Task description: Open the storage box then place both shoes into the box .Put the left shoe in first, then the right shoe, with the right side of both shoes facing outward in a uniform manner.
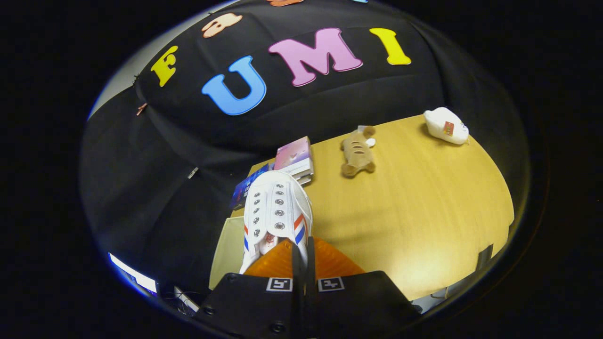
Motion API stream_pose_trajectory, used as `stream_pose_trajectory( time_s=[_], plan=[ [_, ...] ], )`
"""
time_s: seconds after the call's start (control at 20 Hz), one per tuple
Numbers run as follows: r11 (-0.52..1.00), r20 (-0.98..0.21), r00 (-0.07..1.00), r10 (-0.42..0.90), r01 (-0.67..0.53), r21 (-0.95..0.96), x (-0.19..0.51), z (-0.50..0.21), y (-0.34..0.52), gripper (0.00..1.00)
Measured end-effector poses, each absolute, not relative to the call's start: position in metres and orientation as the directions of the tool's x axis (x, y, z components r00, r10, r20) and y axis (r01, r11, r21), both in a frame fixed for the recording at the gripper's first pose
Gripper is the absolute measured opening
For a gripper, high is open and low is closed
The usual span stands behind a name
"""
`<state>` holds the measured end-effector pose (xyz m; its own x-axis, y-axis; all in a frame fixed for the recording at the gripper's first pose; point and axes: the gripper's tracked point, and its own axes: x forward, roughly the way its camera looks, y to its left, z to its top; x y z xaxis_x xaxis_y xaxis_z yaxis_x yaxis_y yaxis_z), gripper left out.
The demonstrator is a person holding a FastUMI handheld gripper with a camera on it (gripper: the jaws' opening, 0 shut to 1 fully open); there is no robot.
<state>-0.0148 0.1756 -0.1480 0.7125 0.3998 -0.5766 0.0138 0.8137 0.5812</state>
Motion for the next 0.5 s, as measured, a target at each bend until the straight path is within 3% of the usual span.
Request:
stream_pose_trajectory(
  time_s=[0.25,0.5],
  plan=[
    [0.819,-0.666,0.600,0.443,0.032,0.573,-0.022,-0.146,0.257,0.05],
    [0.882,-0.766,0.544,0.343,0.095,0.462,-0.024,-0.177,0.296,0.05]
  ],
)
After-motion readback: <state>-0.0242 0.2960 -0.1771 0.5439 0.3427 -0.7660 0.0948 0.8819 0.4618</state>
